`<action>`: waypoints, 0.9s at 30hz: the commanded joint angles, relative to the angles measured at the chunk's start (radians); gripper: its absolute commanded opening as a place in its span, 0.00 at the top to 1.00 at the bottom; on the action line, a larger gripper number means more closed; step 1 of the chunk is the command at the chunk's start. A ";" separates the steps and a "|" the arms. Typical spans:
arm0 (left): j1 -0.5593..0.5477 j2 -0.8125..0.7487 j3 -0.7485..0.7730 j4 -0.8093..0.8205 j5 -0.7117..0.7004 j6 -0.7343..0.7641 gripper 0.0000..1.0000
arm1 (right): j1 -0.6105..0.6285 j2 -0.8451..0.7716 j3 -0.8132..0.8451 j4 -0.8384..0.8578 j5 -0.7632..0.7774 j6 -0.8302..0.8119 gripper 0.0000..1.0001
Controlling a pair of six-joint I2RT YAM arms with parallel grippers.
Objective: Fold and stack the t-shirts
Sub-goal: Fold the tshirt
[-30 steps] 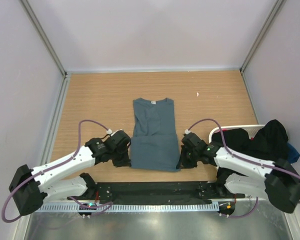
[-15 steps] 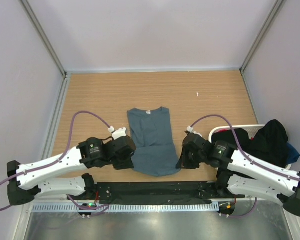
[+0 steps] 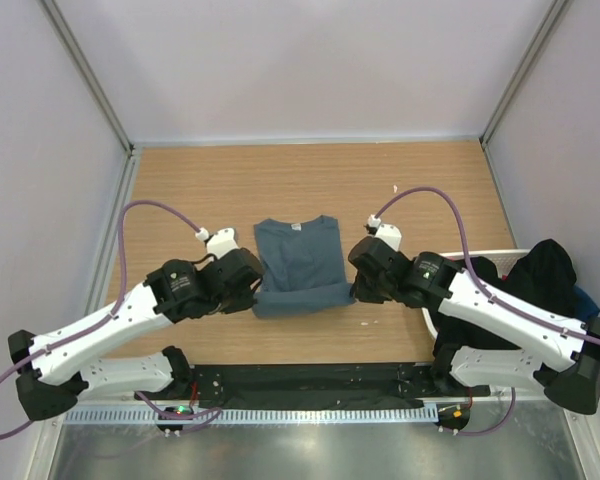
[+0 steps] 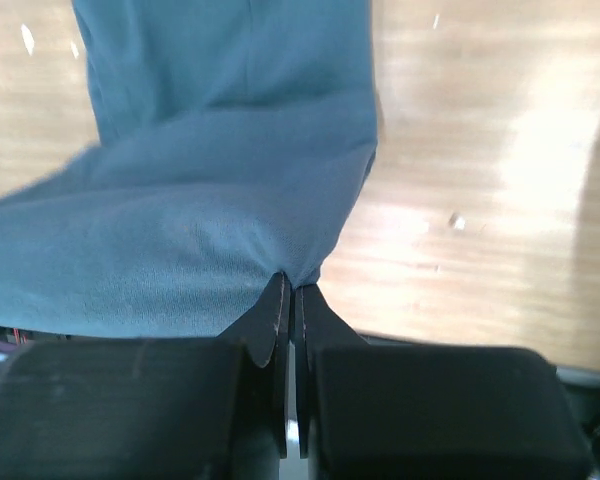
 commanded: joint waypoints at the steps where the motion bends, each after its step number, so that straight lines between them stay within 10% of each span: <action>1: 0.057 0.007 0.024 0.088 -0.070 0.078 1.00 | -0.035 -0.009 0.071 0.032 0.143 -0.078 0.99; 27: 0.446 0.154 -0.032 0.371 0.125 0.233 1.00 | -0.372 0.252 0.183 0.346 -0.016 -0.366 0.99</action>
